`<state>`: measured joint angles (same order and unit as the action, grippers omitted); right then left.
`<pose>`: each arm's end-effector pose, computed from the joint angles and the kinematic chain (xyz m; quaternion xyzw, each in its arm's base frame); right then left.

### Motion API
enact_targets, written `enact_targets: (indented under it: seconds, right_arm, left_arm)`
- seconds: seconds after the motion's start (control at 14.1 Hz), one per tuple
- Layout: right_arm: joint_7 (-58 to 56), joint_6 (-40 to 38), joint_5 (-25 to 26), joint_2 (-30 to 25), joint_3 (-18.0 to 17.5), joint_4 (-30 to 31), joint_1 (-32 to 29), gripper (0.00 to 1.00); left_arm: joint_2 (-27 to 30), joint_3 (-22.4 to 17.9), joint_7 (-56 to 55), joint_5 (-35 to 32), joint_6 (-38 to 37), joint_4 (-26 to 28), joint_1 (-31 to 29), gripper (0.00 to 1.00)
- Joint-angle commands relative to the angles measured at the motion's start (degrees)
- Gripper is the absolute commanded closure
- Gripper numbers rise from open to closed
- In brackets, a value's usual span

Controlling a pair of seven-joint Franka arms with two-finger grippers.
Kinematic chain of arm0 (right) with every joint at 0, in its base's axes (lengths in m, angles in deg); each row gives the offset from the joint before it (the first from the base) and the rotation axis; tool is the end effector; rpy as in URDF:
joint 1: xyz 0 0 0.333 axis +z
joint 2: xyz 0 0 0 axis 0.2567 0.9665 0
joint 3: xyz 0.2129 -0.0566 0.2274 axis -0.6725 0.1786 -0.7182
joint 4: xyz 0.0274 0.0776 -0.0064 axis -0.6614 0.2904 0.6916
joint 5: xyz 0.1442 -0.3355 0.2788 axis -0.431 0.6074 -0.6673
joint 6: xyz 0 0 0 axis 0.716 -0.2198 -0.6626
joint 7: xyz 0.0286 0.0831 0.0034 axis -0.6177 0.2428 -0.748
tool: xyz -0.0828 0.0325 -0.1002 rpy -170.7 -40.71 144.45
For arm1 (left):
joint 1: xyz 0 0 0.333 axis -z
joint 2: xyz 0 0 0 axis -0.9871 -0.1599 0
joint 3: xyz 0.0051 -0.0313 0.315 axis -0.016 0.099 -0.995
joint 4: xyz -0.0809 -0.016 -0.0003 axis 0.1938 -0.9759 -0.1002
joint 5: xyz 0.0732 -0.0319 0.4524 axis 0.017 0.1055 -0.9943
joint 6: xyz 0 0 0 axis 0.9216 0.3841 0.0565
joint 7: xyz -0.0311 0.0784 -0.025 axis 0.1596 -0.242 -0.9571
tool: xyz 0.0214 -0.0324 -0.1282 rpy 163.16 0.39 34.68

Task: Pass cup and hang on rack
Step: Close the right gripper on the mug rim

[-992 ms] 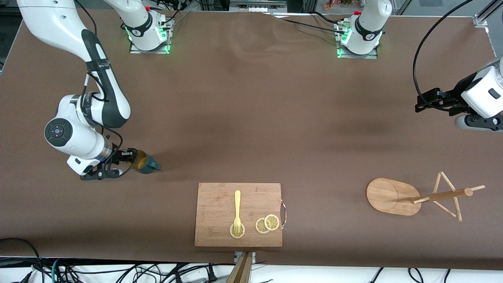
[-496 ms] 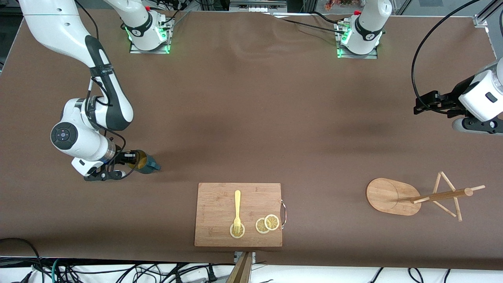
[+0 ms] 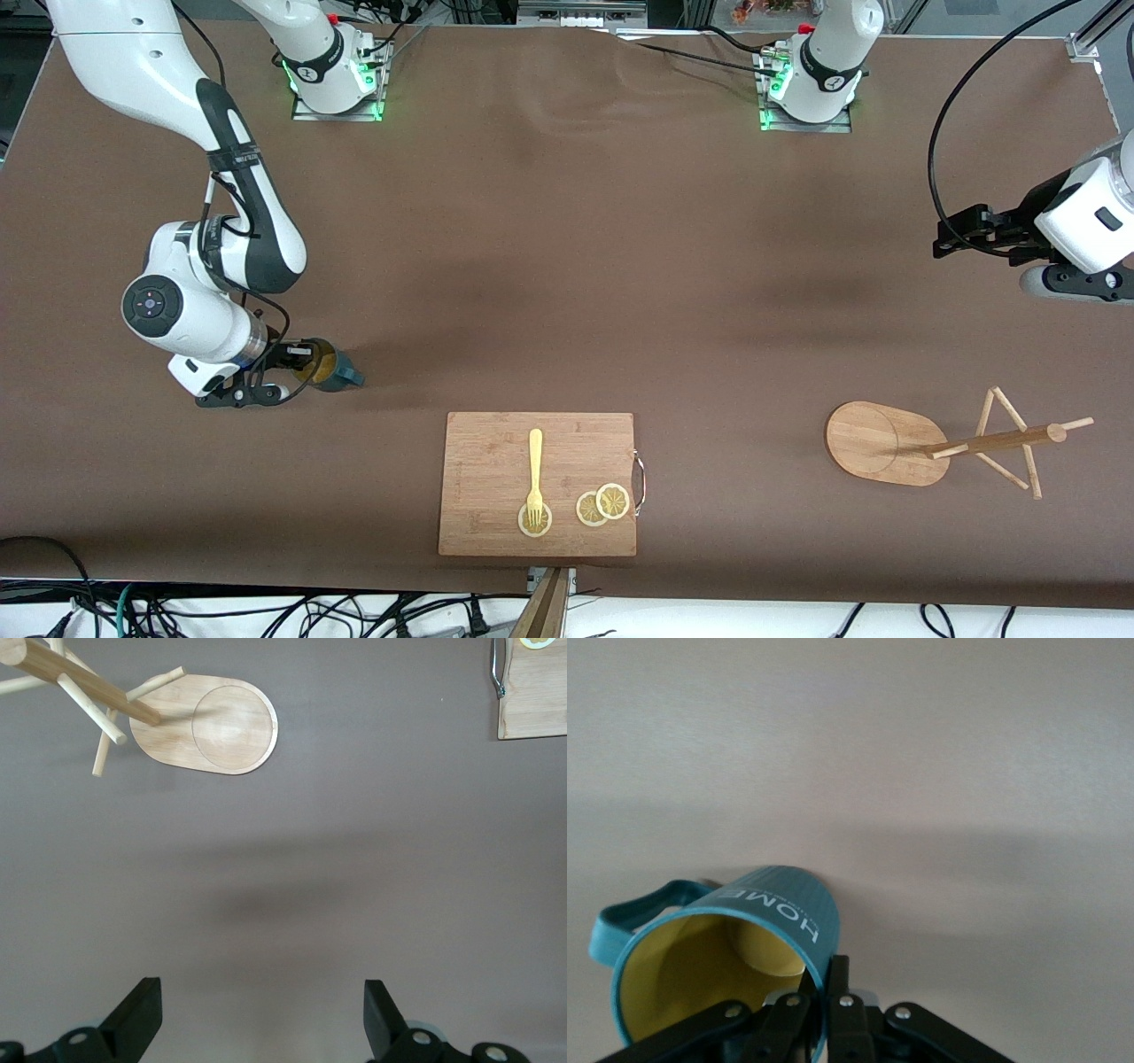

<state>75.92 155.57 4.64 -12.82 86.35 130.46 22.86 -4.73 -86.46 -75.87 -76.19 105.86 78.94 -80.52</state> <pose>0.7024 0.0664 0.1762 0.9988 0.0462 -0.0135 0.0082 0.6623 -0.0249 0.5573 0.9973 -0.0298 -0.0632 0.0211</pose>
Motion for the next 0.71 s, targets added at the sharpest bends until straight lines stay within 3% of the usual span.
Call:
enact_targets:
  seconds: [0.0, 0.43, 0.64]
  right_arm:
    - [0.0, -0.7, -0.7, -1.0, -1.7, -0.7, 0.1, 0.95]
    - [1.5, -9.6, -0.7, -1.9, -9.0, -7.7, 1.5, 0.95]
    - [7.0, -12.5, -0.6, -1.8, -9.4, -10.8, 7.8, 0.95]
  left_arm:
    - [-0.9, 0.0, 0.0, -1.3, -0.4, -1.8, 0.3, 0.0]
    - [-1.2, 0.0, 0.0, -1.2, -0.4, -1.8, 0.4, 0.0]
    - [-1.2, 0.0, 0.0, -0.7, -0.4, -1.7, 0.2, 0.0]
